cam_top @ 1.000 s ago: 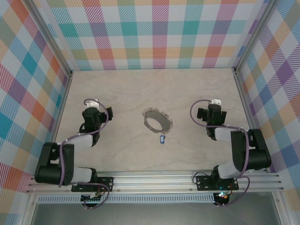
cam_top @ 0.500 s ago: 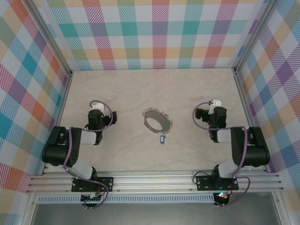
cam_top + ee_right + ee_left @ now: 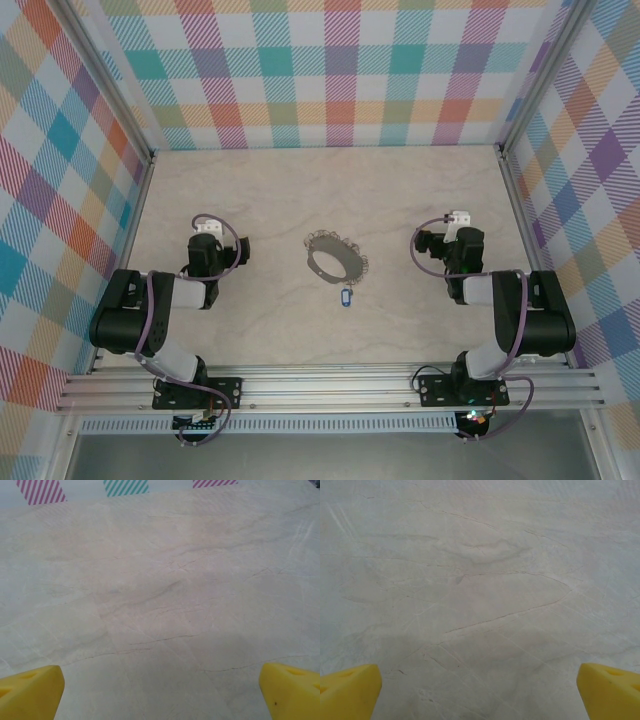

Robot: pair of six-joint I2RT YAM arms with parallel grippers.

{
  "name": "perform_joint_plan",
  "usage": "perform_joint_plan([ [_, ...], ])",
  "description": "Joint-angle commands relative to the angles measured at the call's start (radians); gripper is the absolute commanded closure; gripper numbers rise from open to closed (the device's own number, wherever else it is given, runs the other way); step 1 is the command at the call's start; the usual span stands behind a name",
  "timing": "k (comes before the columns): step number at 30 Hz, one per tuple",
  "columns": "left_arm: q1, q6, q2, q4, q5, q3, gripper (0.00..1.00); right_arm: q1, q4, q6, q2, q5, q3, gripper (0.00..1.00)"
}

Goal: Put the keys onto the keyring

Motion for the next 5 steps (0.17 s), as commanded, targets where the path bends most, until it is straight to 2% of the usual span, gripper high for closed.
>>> perform_joint_plan([
  [1, 0.015, 0.013, -0.009, 0.036, 0.013, 0.016, 0.0, -0.002, 0.014, -0.02, 0.001, -0.037, 0.011, 0.0],
  [5, 0.015, 0.015, -0.011, 0.041, 0.027, 0.013, 0.0, -0.002, 0.026, -0.023, -0.003, -0.039, 0.003, 0.0],
])
